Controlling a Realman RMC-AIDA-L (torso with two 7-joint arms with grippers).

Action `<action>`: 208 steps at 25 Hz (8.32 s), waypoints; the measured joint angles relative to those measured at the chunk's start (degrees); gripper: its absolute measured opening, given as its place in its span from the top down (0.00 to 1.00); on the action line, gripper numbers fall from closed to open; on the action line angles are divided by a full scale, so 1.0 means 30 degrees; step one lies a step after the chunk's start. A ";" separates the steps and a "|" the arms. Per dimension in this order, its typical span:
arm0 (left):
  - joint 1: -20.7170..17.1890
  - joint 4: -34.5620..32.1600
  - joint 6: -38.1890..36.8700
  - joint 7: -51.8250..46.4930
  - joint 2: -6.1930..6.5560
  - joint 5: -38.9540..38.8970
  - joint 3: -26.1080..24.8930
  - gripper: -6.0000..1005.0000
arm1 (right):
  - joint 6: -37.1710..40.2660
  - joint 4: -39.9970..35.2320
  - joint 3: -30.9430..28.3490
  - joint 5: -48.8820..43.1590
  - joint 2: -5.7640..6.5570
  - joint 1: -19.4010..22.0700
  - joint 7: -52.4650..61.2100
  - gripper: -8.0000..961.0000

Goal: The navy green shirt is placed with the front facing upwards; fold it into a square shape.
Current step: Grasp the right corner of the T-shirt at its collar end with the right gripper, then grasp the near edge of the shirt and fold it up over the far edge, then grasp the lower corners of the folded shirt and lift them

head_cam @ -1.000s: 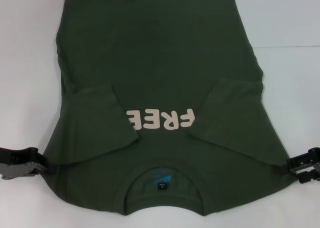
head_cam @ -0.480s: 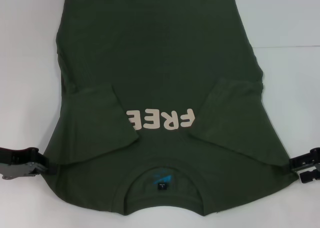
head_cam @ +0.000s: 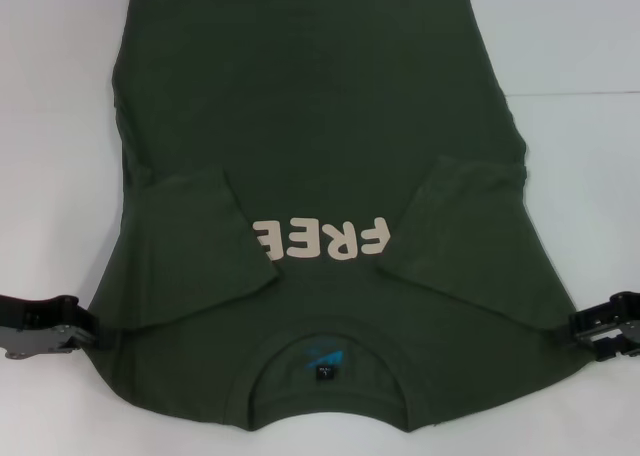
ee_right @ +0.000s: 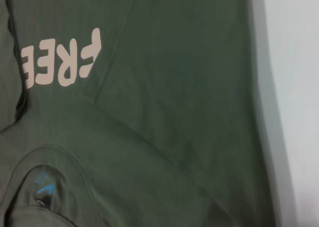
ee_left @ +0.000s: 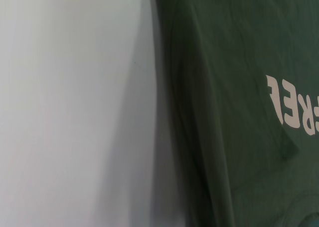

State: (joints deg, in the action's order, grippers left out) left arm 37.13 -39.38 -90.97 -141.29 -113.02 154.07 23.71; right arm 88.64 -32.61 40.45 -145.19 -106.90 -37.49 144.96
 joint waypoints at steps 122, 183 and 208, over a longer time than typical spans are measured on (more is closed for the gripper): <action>-0.1860 0.3190 0.1549 0.7658 -0.0248 -1.0315 -0.8078 0.95 | -0.3366 -0.0222 -0.8314 0.8225 -0.1069 0.0697 -0.8301 0.92; -0.0516 0.5286 0.9010 1.2976 -0.2428 -1.4219 -0.5196 0.48 | -0.9945 0.1806 -0.7577 1.0540 -0.3004 0.0523 -1.3169 0.29; -0.2684 -0.0206 0.4484 0.8201 -0.1793 -0.6768 -0.0480 0.28 | -0.6323 0.1757 -0.5336 1.0457 -0.1755 0.2789 -1.1258 0.06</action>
State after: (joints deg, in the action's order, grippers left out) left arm 29.08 -39.99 -77.51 -116.68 -118.40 133.76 22.27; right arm 69.67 -27.34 24.44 -113.82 -112.17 -29.12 111.18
